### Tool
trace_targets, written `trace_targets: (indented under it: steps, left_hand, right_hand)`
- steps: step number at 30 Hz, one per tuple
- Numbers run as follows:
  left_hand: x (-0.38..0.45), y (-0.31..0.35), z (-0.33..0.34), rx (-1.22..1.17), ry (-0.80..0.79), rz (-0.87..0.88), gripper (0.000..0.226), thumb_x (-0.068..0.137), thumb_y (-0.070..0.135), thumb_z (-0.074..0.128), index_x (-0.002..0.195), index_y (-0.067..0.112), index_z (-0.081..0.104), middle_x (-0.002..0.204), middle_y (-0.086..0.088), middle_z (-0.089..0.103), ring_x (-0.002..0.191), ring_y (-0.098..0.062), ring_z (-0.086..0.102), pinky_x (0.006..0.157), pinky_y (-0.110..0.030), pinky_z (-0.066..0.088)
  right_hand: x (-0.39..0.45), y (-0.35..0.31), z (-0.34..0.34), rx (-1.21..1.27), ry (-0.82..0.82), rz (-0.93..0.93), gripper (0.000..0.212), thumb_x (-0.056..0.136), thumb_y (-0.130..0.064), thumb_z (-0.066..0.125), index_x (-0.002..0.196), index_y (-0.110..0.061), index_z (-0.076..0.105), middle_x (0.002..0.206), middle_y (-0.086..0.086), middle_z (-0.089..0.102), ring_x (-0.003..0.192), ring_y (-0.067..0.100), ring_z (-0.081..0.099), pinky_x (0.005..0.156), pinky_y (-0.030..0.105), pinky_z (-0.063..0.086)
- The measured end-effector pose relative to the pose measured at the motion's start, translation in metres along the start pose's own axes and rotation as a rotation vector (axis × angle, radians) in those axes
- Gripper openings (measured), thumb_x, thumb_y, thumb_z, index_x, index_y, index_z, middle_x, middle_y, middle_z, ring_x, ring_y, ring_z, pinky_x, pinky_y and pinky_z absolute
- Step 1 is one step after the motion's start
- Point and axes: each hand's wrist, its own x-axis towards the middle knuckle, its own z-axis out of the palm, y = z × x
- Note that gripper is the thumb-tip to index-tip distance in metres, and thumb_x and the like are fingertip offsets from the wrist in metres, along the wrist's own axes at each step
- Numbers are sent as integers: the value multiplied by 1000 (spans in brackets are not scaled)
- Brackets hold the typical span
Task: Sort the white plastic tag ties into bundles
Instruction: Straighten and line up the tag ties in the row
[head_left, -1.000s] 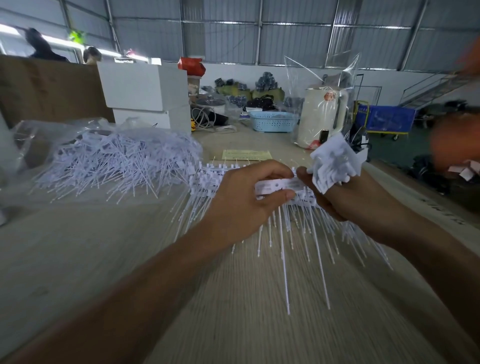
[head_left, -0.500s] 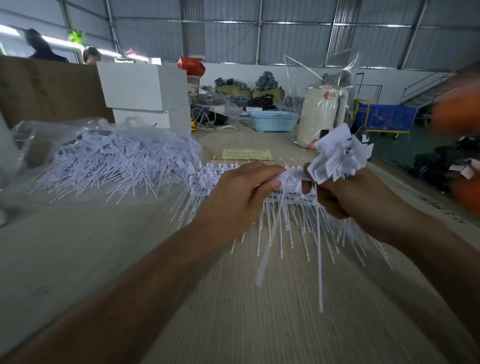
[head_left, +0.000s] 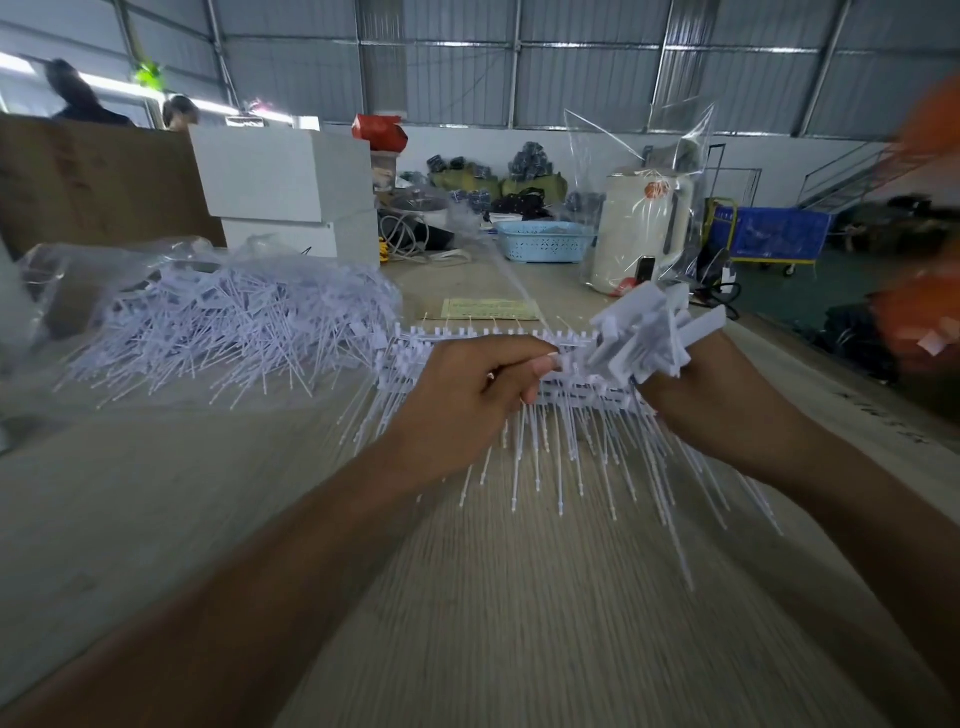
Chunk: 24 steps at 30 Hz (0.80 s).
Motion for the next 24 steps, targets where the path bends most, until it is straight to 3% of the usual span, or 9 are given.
trace_targets:
  steps: [2,4,5,7,10,12,16,20,24]
  left_hand:
    - [0,2,3,15,-24,27,24,101,13,57,87,27,72,66,14,60,58,-2,57,56,-22,49]
    - [0,4,5,20,-43,38,20,100,9,57,96,16,75,69,16,60,59,5,56,57,-11,43]
    - [0,5,4,32,-54,51,19,99,8,58,98,13,76,71,18,59,60,7,56,58,-7,40]
    - [-1,7,2,95,-70,102,19,98,6,58,100,7,77,76,21,59,64,10,56,62,-4,38]
    - [0,6,1,138,-52,107,20,98,8,59,108,6,76,87,8,68,75,3,60,70,-8,41]
    - [0,7,0,129,-29,62,23,99,11,60,118,10,73,93,3,66,78,4,58,71,-8,40]
    - [1,6,0,57,22,29,29,96,9,63,125,10,69,99,1,62,83,1,60,71,-7,43]
    - [1,12,7,48,97,87,26,91,5,70,116,11,73,101,2,67,85,-9,63,71,-11,50]
    - [0,16,11,-68,172,61,24,87,2,72,109,11,75,100,3,71,87,-10,67,73,-26,60]
  right_hand:
    - [2,-3,-2,-115,12,-55,27,83,-5,40,70,12,58,61,10,50,58,14,47,59,28,37]
    - [5,-1,-5,-173,34,-97,23,80,2,42,59,-4,50,60,-13,38,51,9,35,55,13,31]
    - [6,1,-7,-229,55,-77,33,81,6,43,58,-17,43,62,-18,35,50,7,30,56,15,32]
    - [9,8,-15,-277,120,88,51,94,9,43,63,-31,35,61,-15,37,52,3,33,53,25,31]
    - [8,19,-37,267,304,442,34,104,-4,40,80,-24,53,58,-10,56,49,4,41,47,19,32]
    - [7,14,-41,471,220,567,28,105,-13,39,87,-15,60,58,-5,60,44,6,33,42,19,26]
    - [0,-12,-11,457,-40,528,34,105,-19,44,78,-6,59,51,0,53,39,6,29,41,20,26]
    - [1,-29,17,542,38,497,37,105,-18,45,68,-13,45,50,0,40,42,10,29,43,22,26]
    - [1,-28,24,684,42,508,25,103,-11,44,79,-12,51,52,-3,37,45,9,29,43,22,28]
